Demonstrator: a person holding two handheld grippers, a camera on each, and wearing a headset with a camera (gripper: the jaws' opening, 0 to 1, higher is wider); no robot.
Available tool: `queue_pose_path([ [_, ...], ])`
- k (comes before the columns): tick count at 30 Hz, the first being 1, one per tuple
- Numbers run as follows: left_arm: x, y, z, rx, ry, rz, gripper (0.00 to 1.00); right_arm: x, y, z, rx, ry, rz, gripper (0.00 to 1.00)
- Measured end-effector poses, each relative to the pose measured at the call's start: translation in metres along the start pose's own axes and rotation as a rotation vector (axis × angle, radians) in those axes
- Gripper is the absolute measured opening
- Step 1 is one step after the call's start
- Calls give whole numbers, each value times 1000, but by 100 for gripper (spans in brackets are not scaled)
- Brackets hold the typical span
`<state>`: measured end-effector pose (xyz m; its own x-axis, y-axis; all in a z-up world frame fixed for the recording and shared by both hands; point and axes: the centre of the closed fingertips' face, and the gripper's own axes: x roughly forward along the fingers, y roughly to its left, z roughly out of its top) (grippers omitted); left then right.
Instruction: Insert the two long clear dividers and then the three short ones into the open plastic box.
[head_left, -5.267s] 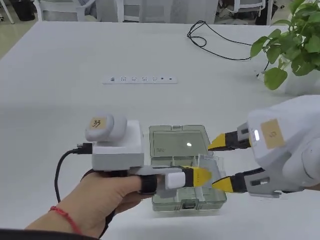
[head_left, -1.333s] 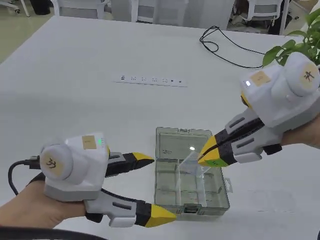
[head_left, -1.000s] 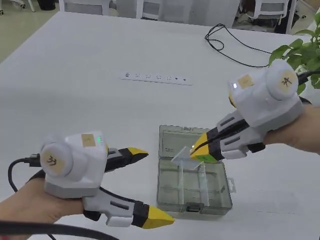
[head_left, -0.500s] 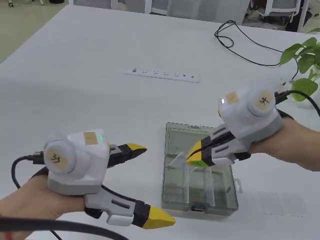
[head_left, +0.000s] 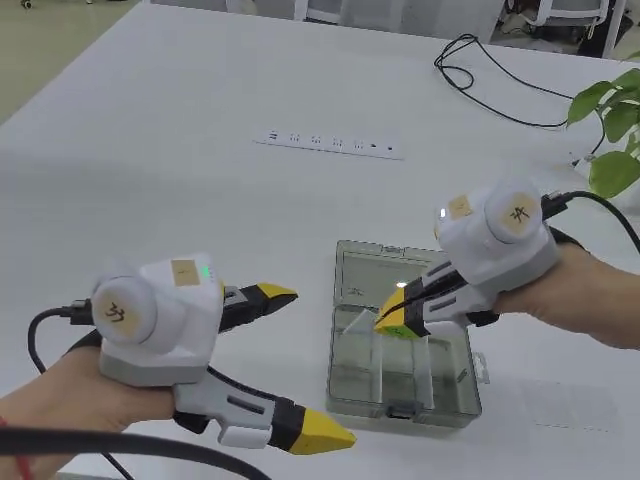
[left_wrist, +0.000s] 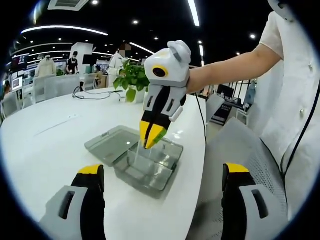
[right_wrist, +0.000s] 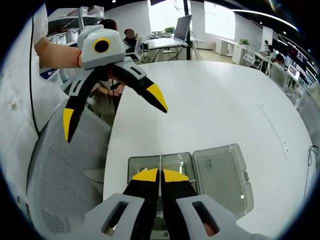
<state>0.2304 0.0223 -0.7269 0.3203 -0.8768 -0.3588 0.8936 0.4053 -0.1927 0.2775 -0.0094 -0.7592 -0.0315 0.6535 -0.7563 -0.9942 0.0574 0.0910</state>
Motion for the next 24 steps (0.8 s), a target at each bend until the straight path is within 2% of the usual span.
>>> queue_pose_path([
  [3,0,0,-1,-3,2,1,100,2,0,-1,-5,4,-4,3],
  [5,0,0,-1,-4,-1,0,100,6,1,-2,-37,20,-9,3],
  [9,1,-1,0,-5,-2,-2,100,13,1,2,-53,15,-9,3],
  [12,2,-1,0,-4,-2,-5,100,20,1,-1,-66,34,-8,3],
  [24,1,-2,1,-10,-8,-4,100,36,0,-10,-55,65,-5,2],
])
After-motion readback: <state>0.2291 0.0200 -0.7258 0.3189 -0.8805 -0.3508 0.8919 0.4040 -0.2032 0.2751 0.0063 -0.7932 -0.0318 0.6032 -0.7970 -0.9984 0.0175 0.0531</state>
